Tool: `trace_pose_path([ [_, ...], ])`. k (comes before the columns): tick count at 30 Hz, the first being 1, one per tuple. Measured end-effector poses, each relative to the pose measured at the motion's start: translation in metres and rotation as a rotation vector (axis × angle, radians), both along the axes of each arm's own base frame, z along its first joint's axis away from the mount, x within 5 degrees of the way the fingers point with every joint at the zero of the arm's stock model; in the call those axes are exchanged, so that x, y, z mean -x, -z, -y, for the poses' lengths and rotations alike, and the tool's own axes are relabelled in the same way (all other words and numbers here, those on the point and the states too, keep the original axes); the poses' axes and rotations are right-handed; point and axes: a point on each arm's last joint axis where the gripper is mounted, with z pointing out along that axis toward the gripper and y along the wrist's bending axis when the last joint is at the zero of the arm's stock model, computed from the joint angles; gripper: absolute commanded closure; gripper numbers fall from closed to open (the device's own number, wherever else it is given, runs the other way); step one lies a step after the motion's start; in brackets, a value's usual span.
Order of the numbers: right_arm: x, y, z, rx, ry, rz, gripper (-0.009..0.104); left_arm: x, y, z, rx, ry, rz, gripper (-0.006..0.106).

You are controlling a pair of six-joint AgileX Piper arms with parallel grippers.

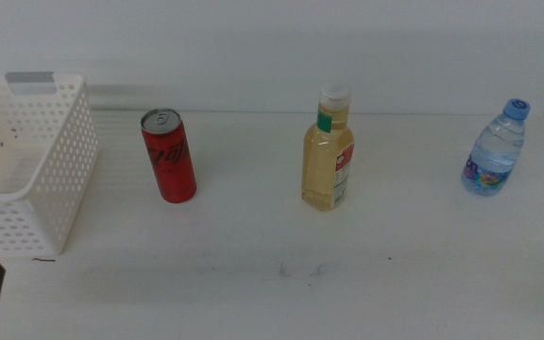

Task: Use arms to grab the bottles and put them into the dustbin to the left of the table.

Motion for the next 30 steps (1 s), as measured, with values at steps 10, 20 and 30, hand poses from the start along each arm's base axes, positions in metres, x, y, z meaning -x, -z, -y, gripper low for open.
trace_pose_path([
  [10, 0.000, 0.000, 0.000, 0.000, 0.000, 0.000, 0.008, -0.054, 0.001, 0.009, 0.027, 0.049, -0.063, 0.007],
  [20, 0.000, 0.000, 0.000, 0.000, 0.000, 0.000, 0.008, -0.103, 0.036, 0.030, -0.015, 0.187, -0.158, 0.007],
  [30, 0.000, 0.000, 0.000, 0.000, 0.000, 0.000, 0.008, -0.157, 0.042, 0.046, 0.016, 0.259, -0.197, 0.007],
])
